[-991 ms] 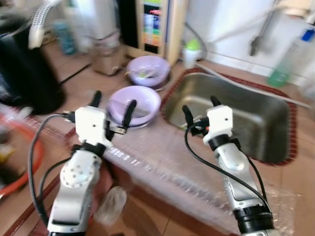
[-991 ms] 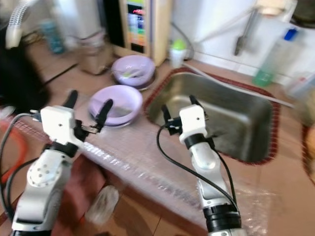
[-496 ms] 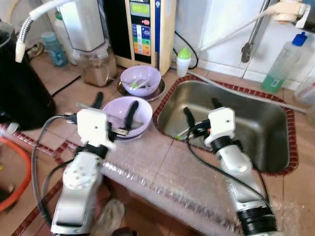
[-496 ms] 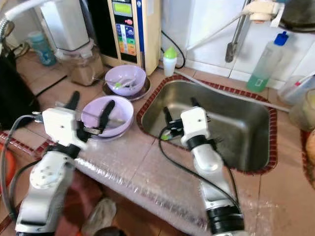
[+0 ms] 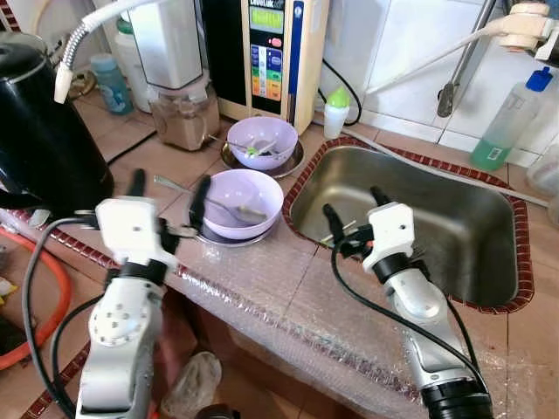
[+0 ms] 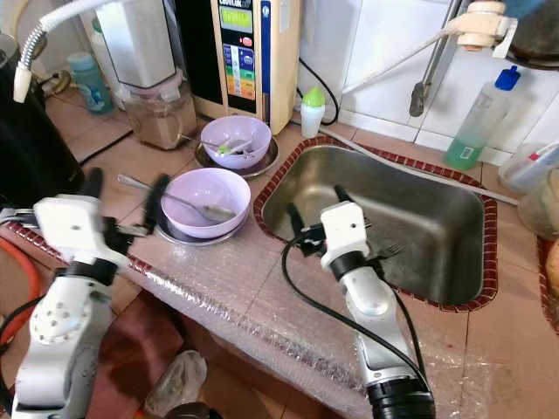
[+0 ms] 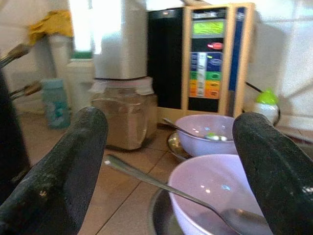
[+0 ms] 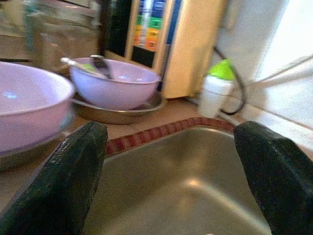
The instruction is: Kitchen organization
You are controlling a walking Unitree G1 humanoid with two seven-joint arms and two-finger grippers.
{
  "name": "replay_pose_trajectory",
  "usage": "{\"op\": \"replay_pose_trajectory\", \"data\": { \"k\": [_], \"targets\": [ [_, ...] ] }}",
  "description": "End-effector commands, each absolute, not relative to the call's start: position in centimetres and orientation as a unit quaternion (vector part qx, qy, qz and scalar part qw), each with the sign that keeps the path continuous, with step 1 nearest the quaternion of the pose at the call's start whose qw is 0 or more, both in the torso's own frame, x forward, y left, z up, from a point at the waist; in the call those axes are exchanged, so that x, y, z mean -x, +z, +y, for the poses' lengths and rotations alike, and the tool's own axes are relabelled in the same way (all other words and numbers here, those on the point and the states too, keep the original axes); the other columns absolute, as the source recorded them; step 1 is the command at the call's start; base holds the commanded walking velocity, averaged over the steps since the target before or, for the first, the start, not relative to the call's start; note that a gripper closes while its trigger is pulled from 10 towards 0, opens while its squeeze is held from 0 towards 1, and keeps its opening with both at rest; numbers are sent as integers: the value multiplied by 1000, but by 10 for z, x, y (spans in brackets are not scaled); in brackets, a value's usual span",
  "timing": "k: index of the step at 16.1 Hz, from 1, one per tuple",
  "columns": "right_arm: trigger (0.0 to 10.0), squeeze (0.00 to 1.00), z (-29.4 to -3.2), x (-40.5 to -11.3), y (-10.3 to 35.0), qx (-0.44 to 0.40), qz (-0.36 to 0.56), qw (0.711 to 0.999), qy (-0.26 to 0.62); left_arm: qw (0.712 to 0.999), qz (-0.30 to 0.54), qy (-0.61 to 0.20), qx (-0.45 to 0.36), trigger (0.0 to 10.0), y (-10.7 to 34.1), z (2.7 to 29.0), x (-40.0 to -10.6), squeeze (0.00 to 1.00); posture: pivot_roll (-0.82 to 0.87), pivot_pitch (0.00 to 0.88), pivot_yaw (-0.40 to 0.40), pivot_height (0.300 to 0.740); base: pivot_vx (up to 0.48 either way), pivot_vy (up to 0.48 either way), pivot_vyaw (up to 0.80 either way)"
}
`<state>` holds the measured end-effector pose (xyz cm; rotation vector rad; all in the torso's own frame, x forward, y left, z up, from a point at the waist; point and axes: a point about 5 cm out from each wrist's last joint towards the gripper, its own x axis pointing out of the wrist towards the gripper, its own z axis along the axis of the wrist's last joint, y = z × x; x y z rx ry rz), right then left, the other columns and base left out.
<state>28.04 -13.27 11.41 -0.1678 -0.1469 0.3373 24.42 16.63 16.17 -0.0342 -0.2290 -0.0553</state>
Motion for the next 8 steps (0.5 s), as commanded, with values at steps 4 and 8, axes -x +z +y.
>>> {"op": "replay_pose_trajectory", "data": {
  "k": [4, 8],
  "targets": [
    [10000, 0, -102, -270, 125, 52, -85, 952, 289, 992, -89, 39, 78, 10000, 160, 183, -249, 0, 18, 0, -7, 740, 0, 0, 0],
    [10000, 0, -103, -271, 123, 63, -83, 952, 289, 986, -77, 62, 134, 10000, 158, 189, -256, 0, 17, 0, -6, 740, 0, 0, 0]
  ]
}}
